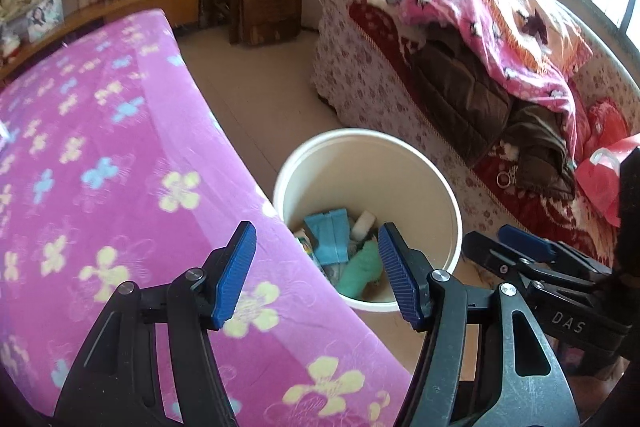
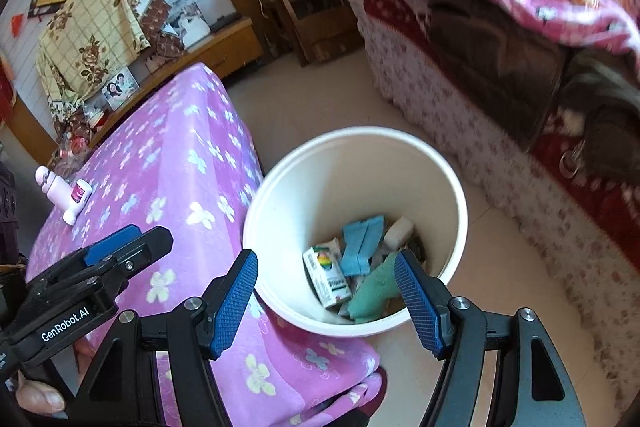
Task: Collect trash
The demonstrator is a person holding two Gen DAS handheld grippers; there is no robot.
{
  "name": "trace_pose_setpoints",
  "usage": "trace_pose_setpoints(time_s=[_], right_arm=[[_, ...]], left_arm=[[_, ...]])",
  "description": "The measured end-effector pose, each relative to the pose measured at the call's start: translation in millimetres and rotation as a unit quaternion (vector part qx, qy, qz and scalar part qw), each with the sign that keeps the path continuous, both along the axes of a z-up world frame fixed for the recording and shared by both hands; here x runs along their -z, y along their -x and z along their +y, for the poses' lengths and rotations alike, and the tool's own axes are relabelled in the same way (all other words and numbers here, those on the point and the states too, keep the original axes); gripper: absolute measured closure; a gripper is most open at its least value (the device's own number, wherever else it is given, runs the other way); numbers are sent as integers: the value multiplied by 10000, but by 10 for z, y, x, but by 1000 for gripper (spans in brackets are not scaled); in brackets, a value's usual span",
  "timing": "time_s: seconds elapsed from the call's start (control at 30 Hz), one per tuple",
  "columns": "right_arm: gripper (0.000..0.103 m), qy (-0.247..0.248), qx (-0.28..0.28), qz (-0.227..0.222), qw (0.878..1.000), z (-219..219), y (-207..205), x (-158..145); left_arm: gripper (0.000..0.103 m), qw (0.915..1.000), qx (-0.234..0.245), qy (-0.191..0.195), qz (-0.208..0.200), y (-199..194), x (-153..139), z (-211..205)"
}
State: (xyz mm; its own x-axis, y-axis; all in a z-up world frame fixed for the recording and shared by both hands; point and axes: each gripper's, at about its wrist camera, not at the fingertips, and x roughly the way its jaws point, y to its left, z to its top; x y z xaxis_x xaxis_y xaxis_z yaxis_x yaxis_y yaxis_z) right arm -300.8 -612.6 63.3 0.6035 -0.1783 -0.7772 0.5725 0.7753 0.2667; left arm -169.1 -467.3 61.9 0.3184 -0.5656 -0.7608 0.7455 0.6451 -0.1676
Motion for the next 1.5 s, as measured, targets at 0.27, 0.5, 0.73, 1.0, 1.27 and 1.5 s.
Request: trace_pose_setpoints(time_s=[0.27, 0.5, 0.73, 1.0, 1.27, 1.5], right_arm=[[30, 751, 163, -270, 9967, 320, 84, -411], [26, 1194, 233, -467, 9915, 559, 144, -679], [25, 1450, 282, -656, 9868, 750, 214, -877], [25, 1571, 222, -800, 9841, 887, 251, -1011], [25, 1603, 192, -877, 9830, 937, 298, -1066], [25, 1721, 211, -906, 9807, 967, 322, -1114]], left_arm=[[41, 9981, -140, 220, -566, 153, -353, 321], [41, 9929, -322, 502, -1032, 258, -613, 566], [41, 9878, -411, 678, -1337, 345, -774, 735], [41, 9816, -528, 761, -1668, 470, -895, 853], [41, 9805, -534, 817, -1707, 514, -936, 910], [41, 9800, -527, 840, -1724, 541, -940, 921]])
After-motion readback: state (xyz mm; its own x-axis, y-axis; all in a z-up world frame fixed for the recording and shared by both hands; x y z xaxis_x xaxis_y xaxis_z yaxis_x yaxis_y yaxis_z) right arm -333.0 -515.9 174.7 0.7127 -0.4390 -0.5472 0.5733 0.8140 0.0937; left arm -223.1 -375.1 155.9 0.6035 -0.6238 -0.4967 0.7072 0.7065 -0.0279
